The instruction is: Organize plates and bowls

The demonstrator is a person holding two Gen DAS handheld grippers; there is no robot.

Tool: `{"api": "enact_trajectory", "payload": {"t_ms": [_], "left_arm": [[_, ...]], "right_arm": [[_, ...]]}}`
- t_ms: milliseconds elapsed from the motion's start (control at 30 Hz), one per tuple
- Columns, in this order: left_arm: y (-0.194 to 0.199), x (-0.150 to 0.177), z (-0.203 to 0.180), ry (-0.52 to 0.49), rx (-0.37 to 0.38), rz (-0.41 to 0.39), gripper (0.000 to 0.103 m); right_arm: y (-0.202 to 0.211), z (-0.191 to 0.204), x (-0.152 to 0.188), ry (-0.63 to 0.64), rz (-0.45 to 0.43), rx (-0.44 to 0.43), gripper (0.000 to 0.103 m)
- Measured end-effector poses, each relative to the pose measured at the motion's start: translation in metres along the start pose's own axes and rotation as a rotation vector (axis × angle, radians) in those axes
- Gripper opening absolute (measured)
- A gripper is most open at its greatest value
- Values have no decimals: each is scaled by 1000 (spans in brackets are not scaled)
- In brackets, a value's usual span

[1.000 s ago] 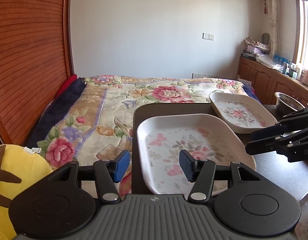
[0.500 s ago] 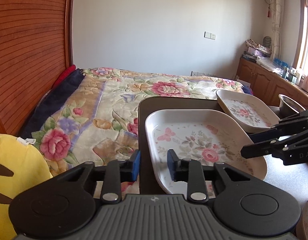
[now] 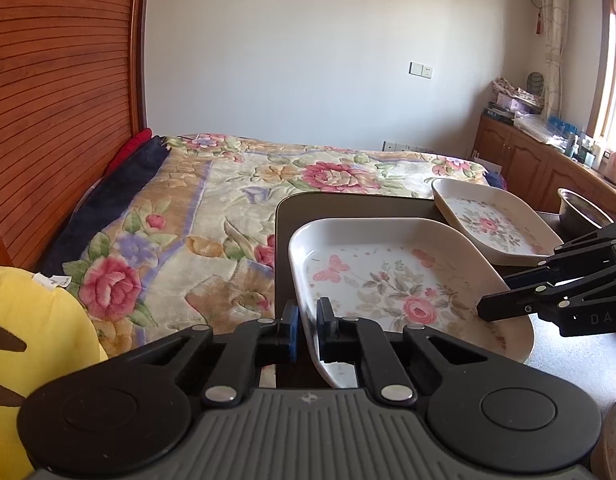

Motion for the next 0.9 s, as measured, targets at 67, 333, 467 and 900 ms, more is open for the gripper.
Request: {"api": "enact_trajectory", "payload": {"t_ms": [67,333,467,900], "left_arm": [[2,0,-1,0,-4,3,10],[10,1,-9,-7,-9,7,10],[19,-1,-14,-7,-10,3,10],[53,-6,-45,-32,0,-22,10]], "right_arm": [[0,-1,-1,-6,2,1,20],[9,-5,1,-25,-6,3,17],[19,-5,1,-23,-21,5,17],[58,-9,12,-35,-59,23,17]]}}
Point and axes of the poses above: each gripper's, at about its wrist camera, not at the fingertips, and y roughly against the way its jaws point, z to its left, x to its underside, the point moved 8 cm from there along -y, roughly the way its jaws point, and after that the axes turned 2 degrees about -x, right-handed, at the moved point
